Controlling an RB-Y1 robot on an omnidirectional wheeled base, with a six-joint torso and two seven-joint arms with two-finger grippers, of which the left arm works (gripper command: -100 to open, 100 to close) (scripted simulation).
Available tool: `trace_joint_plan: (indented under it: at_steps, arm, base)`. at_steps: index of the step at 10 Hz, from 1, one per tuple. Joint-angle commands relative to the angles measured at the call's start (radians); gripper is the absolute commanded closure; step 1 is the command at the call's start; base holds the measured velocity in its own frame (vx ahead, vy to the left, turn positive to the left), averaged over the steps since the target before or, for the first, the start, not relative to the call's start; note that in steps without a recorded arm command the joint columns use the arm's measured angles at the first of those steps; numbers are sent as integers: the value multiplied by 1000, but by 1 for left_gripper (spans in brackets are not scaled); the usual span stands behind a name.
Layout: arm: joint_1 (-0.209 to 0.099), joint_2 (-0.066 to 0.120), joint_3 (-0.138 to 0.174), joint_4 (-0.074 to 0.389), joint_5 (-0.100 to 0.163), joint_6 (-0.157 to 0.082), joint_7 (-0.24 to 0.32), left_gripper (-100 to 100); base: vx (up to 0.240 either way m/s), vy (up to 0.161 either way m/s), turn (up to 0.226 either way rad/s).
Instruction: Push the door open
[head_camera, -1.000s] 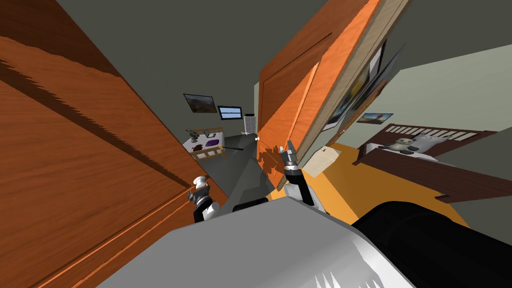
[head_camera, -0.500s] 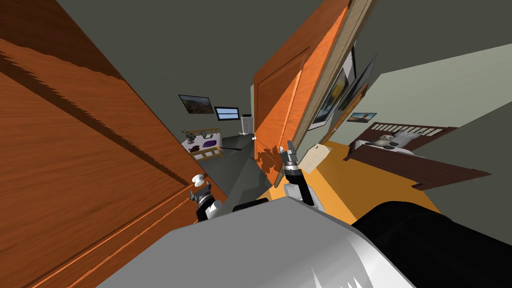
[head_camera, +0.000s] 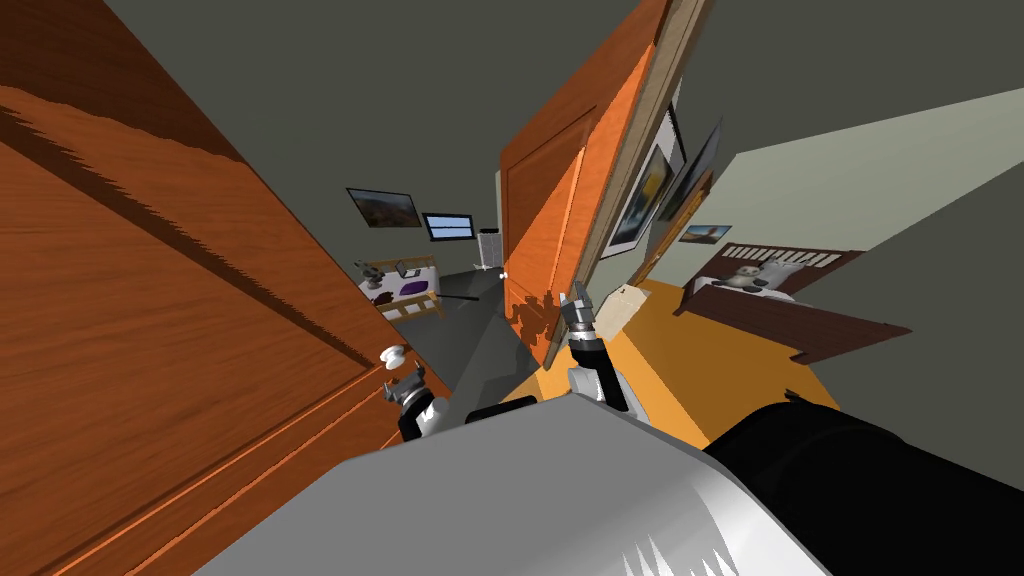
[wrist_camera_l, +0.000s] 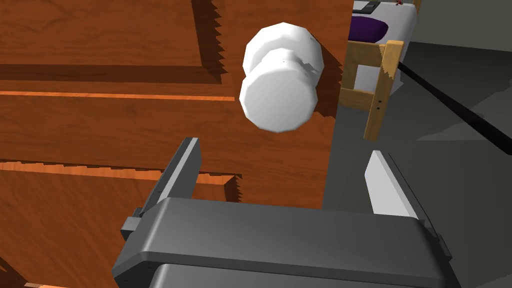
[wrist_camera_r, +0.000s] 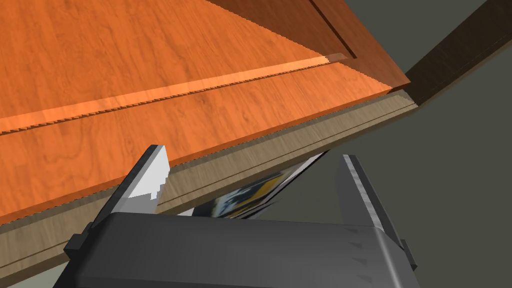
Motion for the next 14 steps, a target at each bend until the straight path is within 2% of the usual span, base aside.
trace_joint_plan:
  at_steps: [1,2,3,4,6,8,9,10,14]
  arm:
    - [-1,-11,-6,-5,17,-8,34,-100]
    - [-2,-6,-4,2,10,-6,21,-100]
    - [-3,23,-3,3,12,-7,29,-100]
    - [-3,39,-2,4,13,-6,31,-100]
    - [-3,47,0,7,15,-5,35,-100]
    - [-4,30,3,9,17,-3,40,-100]
    - [-6,37,3,11,17,-4,39,-100]
    - [-6,37,3,11,17,-4,39,100]
    - [-6,37,3,11,17,-4,39,100]
  base:
    - [-77,-22,-55]
    - [-35,-8,-10]
    - [40,45,-7]
    - [78,107,-20]
    - [133,122,-16]
    - [152,143,-13]
    - [72,63,-9]
    - [-7,-8,-10]
    - [-17,-16,2]
